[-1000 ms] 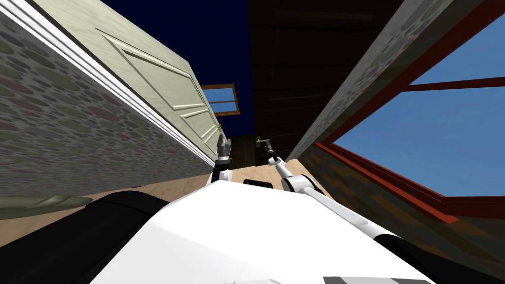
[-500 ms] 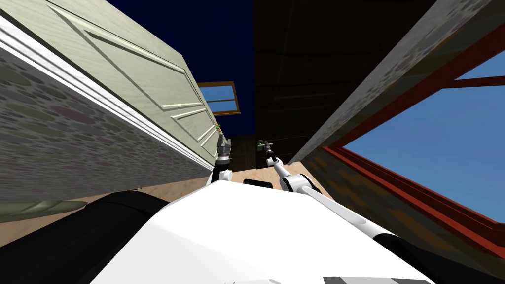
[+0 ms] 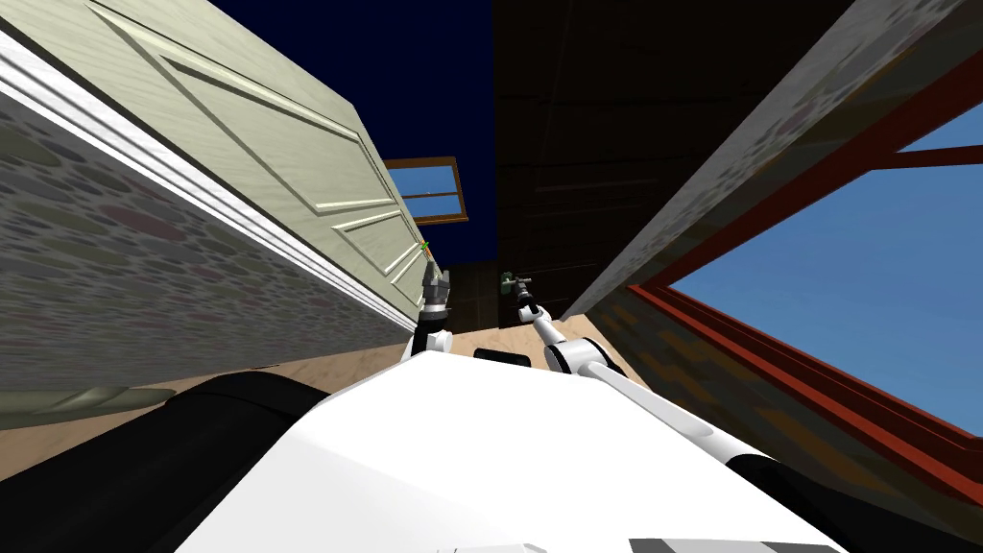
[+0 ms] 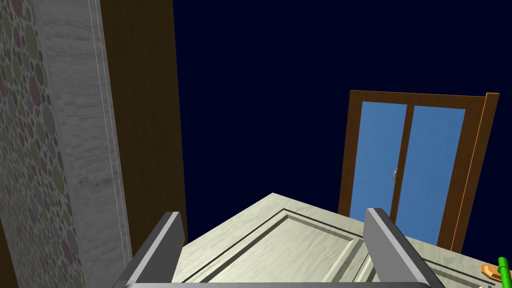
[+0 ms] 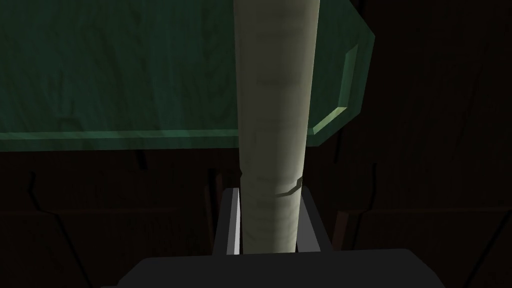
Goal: Push the door open
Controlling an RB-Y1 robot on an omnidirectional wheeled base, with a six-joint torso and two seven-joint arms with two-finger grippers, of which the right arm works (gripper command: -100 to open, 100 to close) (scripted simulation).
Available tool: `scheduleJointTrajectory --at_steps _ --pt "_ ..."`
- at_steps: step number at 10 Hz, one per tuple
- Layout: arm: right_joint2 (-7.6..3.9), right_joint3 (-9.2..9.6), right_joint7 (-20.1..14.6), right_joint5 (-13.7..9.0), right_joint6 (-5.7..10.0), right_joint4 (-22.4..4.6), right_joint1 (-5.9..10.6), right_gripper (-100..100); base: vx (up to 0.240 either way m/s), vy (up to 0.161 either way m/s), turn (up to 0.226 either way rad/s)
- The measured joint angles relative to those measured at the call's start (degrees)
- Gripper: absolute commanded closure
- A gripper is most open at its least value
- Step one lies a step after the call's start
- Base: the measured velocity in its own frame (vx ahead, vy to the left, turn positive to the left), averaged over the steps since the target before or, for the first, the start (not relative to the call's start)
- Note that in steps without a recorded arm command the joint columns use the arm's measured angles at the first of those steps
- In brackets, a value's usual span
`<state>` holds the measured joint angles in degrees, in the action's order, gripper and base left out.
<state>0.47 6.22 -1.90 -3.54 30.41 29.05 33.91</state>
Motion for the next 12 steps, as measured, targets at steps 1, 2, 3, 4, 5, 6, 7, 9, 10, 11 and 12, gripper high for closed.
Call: scheduleJointTrajectory --at_steps 1,2,3,4,5,6,7,9,10,11,12 --pt "0.0 0.0 0.0 0.0 0.01 0.0 -0.01 100 0.079 0.071 -0.022" --pt "-0.02 -0.3 0.33 -0.08 -0.51 0.61 -0.6 100 0.124 0.108 -0.044" --pt "-0.31 -0.79 0.33 -0.37 0.72 -2.68 0.76 100 0.114 0.064 -0.026" --pt "-0.59 -0.89 0.27 -0.41 0.49 -1.98 0.24 100 0.073 0.021 0.006" --pt "-0.79 -0.77 0.2 -0.34 0.09 -0.86 -0.24 100 0.117 0.05 -0.007" --pt "-1.16 -0.81 0.06 -0.37 -0.17 -0.4 -0.48 100 0.129 0.101 -0.01" --pt "-1.34 -1.25 0.25 -0.54 -0.26 -0.56 -0.37 100 0.159 0.148 -0.064" --pt "-1.78 -2.07 0.73 -0.84 0.5 -1.38 -0.12 100 0.131 0.086 -0.057" --pt "-2.28 -2.36 0.84 -0.92 -0.99 1.02 -1.2 100 0.151 0.121 -0.033" --pt "-2.55 -3.05 1.01 -1.23 -0.25 -1.2 -0.02 100 0.163 0.149 -0.061" --pt "-2.84 -3.54 1.35 -1.37 -0.64 0.35 -1.05 100 0.208 0.184 -0.097"
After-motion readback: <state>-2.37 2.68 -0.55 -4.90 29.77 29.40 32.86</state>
